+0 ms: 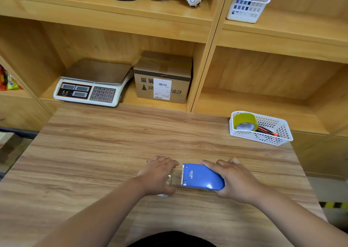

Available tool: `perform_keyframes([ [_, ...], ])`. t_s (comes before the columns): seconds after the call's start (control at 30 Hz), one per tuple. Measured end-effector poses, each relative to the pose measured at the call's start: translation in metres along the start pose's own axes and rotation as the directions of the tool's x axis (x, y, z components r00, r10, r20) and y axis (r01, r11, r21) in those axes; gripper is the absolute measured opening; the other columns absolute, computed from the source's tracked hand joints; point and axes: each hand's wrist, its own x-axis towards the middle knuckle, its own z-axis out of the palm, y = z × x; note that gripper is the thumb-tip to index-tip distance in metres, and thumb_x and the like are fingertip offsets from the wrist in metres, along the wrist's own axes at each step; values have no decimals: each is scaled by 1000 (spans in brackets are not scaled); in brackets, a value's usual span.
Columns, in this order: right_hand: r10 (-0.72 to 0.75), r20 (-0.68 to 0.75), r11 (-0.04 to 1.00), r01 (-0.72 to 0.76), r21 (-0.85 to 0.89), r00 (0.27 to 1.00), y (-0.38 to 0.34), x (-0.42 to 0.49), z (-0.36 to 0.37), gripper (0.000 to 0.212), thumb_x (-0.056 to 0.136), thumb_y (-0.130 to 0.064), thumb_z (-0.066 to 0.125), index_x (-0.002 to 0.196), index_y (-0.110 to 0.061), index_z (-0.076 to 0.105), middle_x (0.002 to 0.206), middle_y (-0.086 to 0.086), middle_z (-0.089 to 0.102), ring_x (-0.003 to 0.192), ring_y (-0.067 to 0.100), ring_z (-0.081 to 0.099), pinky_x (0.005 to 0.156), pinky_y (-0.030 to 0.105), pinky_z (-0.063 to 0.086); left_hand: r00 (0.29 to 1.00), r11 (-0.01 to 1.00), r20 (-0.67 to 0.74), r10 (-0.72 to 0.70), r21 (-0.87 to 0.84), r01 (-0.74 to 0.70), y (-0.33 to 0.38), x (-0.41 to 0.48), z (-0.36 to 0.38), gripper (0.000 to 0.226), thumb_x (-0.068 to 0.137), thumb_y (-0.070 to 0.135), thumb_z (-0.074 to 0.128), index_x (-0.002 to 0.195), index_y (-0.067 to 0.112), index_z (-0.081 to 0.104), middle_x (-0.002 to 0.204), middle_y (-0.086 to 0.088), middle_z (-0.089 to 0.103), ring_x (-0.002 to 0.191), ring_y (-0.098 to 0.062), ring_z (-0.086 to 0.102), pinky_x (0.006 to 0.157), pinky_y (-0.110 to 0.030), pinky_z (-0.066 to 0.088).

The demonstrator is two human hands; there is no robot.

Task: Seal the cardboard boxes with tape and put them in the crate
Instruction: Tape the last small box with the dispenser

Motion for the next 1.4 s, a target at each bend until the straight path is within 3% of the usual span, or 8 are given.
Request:
perform_keyframes([
  [0.2,-29,-25,991,32,127,999,8,-3,7,81,74,-52,61,137,-61,11,94,-24,43,82,7,34,88,6,18,1000,1000,12,-6,1,6,1,0,0,76,65,54,64,132,28,40,123,10,50,118,-12,39,94,-17,16],
  [0.67,-75,-40,977,81,196,996,24,1,22,76,70,-72,58,128,-67,10,108,-25,51,97,12,48,96,12,22,999,999,-3,-51,-15,51,5,-1,2,74,63,54,67,128,29,43,122,10,51,116,-11,40,88,-17,16],
  [0.77,-64,-13,983,66,171,998,32,-2,22,79,70,-72,58,136,-60,16,107,-26,50,98,13,49,96,16,26,998,998,-9,-61,-15,61,5,0,3,72,63,54,68,127,29,44,122,10,51,116,-12,40,92,-19,20],
  [0.9,-79,11,993,77,94,997,35,-3,17,82,74,-57,60,136,-60,5,101,-24,45,86,2,35,89,5,18,998,997,4,-70,-32,70,7,2,2,67,64,52,68,124,29,47,120,12,52,113,-9,41,89,-17,20],
  [1.0,-81,43,996,82,-38,996,30,3,10,87,73,-59,57,144,-54,7,94,-21,38,79,7,28,80,11,15,989,971,32,-144,-187,148,8,6,-3,47,72,52,55,114,31,55,112,13,57,110,-11,45,89,-20,26],
  [1.13,-111,69,977,121,-173,991,21,8,7,92,71,-76,50,146,-49,4,96,-17,42,74,10,24,73,23,12,962,932,-77,-261,-281,230,10,9,3,14,91,36,46,90,30,59,88,15,61,93,-13,52,74,-25,31],
  [1.27,-116,43,971,122,-206,992,15,10,2,90,74,-84,34,148,-43,6,107,-8,51,81,16,37,82,28,20,928,909,-148,-342,-303,287,16,9,7,13,89,31,51,77,32,58,75,18,58,79,-4,48,61,-11,27],
  [1.4,-117,5,964,114,-239,993,4,14,2,85,77,-80,37,148,-38,14,113,-2,55,99,21,54,89,33,21,904,885,-174,-389,-345,314,22,8,7,10,83,31,58,74,34,60,69,17,55,73,1,46,66,-2,27],
])
